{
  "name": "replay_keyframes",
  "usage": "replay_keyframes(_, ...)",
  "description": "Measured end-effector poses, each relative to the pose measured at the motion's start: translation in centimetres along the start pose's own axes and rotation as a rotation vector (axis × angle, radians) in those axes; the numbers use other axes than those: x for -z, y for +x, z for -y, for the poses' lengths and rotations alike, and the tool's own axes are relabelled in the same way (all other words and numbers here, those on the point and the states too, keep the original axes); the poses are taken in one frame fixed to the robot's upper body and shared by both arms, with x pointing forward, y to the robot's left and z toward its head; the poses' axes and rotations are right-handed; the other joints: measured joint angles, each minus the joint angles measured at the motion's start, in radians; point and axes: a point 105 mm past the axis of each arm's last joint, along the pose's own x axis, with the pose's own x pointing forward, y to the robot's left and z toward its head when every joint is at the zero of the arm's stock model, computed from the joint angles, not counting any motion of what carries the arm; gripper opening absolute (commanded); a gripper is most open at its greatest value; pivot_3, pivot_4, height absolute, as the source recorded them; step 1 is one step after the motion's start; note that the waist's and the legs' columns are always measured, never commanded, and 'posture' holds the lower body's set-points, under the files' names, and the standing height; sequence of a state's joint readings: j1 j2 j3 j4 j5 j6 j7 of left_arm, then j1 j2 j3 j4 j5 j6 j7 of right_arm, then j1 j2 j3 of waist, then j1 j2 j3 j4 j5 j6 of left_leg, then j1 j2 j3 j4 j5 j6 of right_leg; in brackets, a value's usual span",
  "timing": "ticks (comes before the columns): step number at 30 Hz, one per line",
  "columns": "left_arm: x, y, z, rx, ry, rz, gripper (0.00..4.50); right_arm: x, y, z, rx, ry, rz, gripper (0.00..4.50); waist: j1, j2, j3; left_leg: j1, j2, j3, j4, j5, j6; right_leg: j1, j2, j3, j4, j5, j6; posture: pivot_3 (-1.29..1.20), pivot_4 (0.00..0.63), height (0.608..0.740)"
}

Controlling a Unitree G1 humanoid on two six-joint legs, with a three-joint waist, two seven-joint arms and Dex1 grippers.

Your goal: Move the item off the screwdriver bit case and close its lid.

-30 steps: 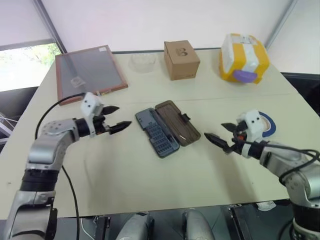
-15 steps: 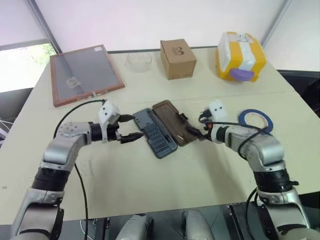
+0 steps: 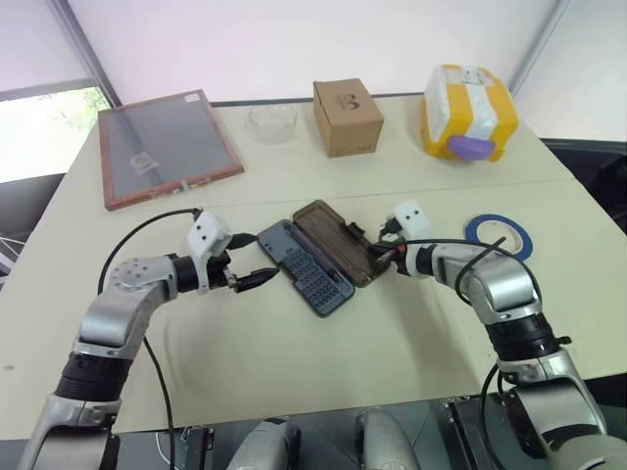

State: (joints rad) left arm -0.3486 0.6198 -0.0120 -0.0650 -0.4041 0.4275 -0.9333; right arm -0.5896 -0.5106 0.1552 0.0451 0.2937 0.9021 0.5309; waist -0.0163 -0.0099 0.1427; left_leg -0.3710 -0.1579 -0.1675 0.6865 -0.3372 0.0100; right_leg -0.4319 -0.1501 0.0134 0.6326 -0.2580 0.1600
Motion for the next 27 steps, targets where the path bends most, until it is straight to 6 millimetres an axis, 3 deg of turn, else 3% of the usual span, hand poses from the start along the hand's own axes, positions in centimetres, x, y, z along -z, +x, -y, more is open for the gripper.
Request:
replay_keyframes(2, 0.0, 0.0, 0.0, -0.001, 0.0, 0.0, 4.5, 0.0, -0.1, 0.2, 0.001, -0.085, -0.003, 0.02, 0.001, 0.0, 0.0, 0.0, 0.0, 0.0, 0.0, 0.0, 0.0, 0.0, 0.0, 0.0, 0.0, 0.0, 0.0, 0.0, 0.15, 0.74)
replay_keyframes(7, 0.1, -0.1, -0.1, -0.002, 0.001, -0.006, 4.5, -0.4, -0.6, 0.6, -0.047, -0.552, 0.054, 0.02, 0.004, 0.001, 0.0, -0.001, -0.001, 0.0, 0.0, 0.0, 0.0, -0.001, -0.001, 0.0, 0.0, 0.0, 0.0, 0.0, 0.15, 0.74)
replay_keyframes(12, 0.0, -0.2, -0.3, 0.015, 0.006, -0.005, 4.5, -3.6, -0.3, -0.4, -0.172, -0.883, 0.152, 0.02, -0.008, 0.001, 0.0, -0.001, 0.001, 0.001, -0.002, 0.0, 0.0, -0.003, 0.0, -0.001, 0.0, 0.0, 0.0, 0.0, 0.15, 0.74)
replay_keyframes(19, 0.4, -0.4, -0.1, 0.028, 0.004, -0.013, 4.5, -4.9, 1.8, -1.8, -0.281, -1.037, 0.192, 0.02, -0.018, 0.001, 0.0, -0.001, 0.001, 0.0, -0.003, 0.0, 0.0, -0.003, 0.0, -0.002, 0.0, 0.0, 0.0, 0.0, 0.15, 0.74)
replay_keyframes(27, 1.1, -0.4, 1.2, 0.025, -0.012, -0.013, 4.5, -4.3, 3.3, -3.0, -0.354, -1.126, 0.213, 0.02, -0.034, 0.001, 0.0, -0.001, 0.001, 0.0, -0.004, 0.0, 0.0, -0.004, 0.001, -0.002, 0.0, 0.0, 0.0, 0.0, 0.15, 0.74)
